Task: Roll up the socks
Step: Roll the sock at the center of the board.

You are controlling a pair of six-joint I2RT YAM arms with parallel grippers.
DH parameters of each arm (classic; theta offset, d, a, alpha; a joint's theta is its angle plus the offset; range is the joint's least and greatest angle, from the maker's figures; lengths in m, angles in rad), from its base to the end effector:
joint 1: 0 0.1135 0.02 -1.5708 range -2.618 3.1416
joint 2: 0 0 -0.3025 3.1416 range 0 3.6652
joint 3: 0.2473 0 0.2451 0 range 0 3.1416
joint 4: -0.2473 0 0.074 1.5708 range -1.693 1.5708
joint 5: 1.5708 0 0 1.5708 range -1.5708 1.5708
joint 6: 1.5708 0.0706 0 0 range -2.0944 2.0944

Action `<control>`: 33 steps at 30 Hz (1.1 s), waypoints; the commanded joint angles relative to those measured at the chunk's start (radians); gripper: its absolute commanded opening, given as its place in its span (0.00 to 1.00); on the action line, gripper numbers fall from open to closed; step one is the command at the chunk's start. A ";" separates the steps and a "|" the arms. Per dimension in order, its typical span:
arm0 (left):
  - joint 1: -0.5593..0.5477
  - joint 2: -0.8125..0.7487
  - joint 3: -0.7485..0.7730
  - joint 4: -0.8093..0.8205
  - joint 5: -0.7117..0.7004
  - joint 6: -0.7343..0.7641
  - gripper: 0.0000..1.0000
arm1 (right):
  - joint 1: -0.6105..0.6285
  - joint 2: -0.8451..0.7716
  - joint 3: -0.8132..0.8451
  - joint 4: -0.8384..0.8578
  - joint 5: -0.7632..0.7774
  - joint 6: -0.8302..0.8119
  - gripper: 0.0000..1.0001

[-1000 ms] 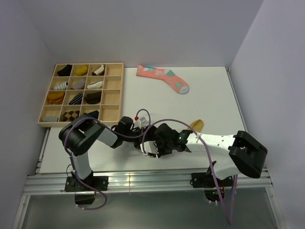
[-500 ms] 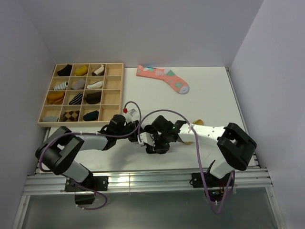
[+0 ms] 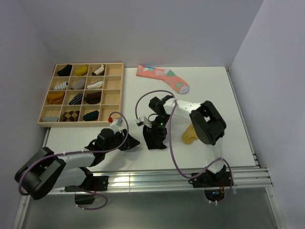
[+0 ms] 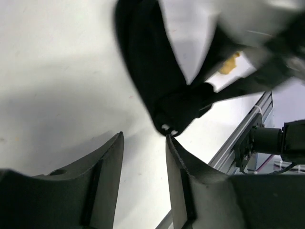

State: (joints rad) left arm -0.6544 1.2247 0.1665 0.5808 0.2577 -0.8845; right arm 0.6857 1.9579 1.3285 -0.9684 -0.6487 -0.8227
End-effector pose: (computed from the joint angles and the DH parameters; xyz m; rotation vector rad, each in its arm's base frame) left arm 0.1577 -0.1437 0.1550 -0.0822 2.2611 -1.1650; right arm 0.2502 0.2598 0.1720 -2.0173 2.1669 0.9958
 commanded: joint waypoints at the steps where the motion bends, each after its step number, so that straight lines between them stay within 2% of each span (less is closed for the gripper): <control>1: -0.025 -0.059 0.019 0.059 -0.058 0.111 0.46 | -0.015 0.108 0.099 -0.196 -0.054 -0.029 0.16; 5: -0.080 -0.068 0.073 0.036 -0.103 0.224 0.48 | -0.018 0.154 0.130 -0.202 -0.060 -0.012 0.16; 12: -0.152 0.007 0.137 0.057 -0.130 0.318 0.55 | -0.021 0.194 0.170 -0.233 -0.066 -0.003 0.16; 25: -0.237 0.242 0.189 0.240 -0.098 0.323 0.58 | -0.031 0.226 0.195 -0.225 -0.063 0.023 0.16; 33: -0.255 0.302 0.174 0.283 -0.080 0.309 0.59 | -0.040 0.236 0.199 -0.217 -0.063 0.034 0.16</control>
State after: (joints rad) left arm -0.9005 1.5120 0.3305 0.7815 0.1600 -0.5846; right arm 0.6533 2.1525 1.5013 -1.2003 -0.7475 -0.7895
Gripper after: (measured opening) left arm 0.585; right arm 0.310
